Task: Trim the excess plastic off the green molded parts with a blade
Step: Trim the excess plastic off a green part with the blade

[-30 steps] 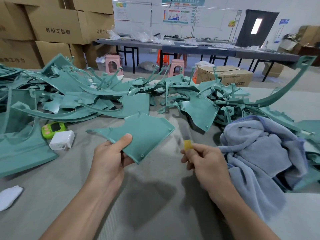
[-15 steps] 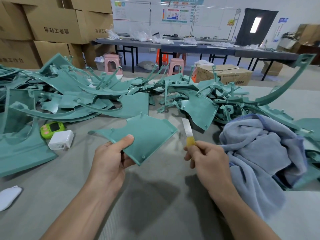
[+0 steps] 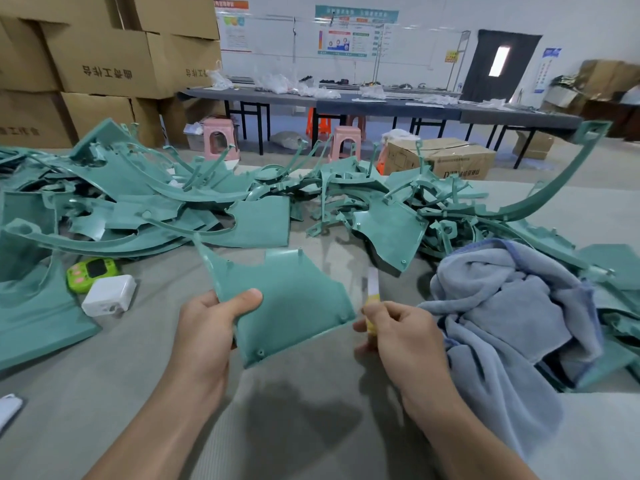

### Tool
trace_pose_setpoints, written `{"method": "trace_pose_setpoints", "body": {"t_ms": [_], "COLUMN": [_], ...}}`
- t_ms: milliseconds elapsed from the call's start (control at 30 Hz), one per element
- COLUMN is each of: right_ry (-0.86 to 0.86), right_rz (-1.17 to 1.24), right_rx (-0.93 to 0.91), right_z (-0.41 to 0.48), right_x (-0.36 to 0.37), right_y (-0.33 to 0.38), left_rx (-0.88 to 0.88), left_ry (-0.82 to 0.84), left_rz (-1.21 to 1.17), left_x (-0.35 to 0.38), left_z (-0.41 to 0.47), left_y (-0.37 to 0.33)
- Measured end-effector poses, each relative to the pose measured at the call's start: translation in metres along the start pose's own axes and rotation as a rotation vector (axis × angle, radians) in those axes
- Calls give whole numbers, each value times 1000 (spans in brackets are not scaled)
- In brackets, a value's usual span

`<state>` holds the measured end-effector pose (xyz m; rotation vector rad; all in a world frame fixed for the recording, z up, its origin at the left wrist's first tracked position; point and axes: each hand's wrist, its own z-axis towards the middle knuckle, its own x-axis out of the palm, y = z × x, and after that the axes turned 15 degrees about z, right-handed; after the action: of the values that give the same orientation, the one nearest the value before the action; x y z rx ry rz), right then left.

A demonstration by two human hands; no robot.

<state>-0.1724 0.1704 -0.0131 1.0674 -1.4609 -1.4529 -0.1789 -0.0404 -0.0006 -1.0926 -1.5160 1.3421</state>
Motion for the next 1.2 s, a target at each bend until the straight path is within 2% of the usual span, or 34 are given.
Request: {"method": "trace_pose_setpoints", "body": {"t_ms": [100,167,233,300,433,500,567,633,700,767,833,900,967,1000,1033,1067,1133,1200], "right_ry": [-18,-44,-8,120,394,368,258,179,216,312,311,183,-27,-106,-125,-83,74,219], "right_rz": [-398,-470,-340,-108,138,244,358,491,517,285,-81,-359,-620,-755,-884,-975,-1062,-1240], "right_rx": [-144,-170,-220,-239,-83,2,65,133,158,89,-71,-291,-543,-605,-584,-487,-245,-144], "right_z": [-6,-10,-14,-14,-13,-14,-15,-17,-21,-26,-30,-29,-24,-20,-16,-14,-15,-19], "right_x": [0,-2,-3,-3,-1,1,6,11,15,15,10,-2,-22,-33,-44,-54,-66,-67], "right_y": [4,5,6,6,7,8,8,8,9,10,14,23,36,42,49,54,57,52], "left_rx": [66,107,125,111,80,65,18,15,18,41,37,33,90,118,146,170,200,190], "left_ry": [20,56,113,198,370,392,454,634,765,739,605,445,323,276,227,169,74,23], "left_rz": [57,84,64,27,19,-21,-178,-228,-199,-158,-159,-154,-71,-24,29,86,188,240], "left_x": [0,-2,-3,-5,-6,-5,-6,-8,-7,0,6,7,9,11,12,13,15,14], "left_z": [-4,-6,-9,-9,-10,-10,-8,-10,-13,-16,-17,-14,-10,-10,-10,-9,-6,-6], "left_y": [-3,-4,-6,-6,-3,0,1,-2,-1,2,3,5,5,5,6,7,10,11]}}
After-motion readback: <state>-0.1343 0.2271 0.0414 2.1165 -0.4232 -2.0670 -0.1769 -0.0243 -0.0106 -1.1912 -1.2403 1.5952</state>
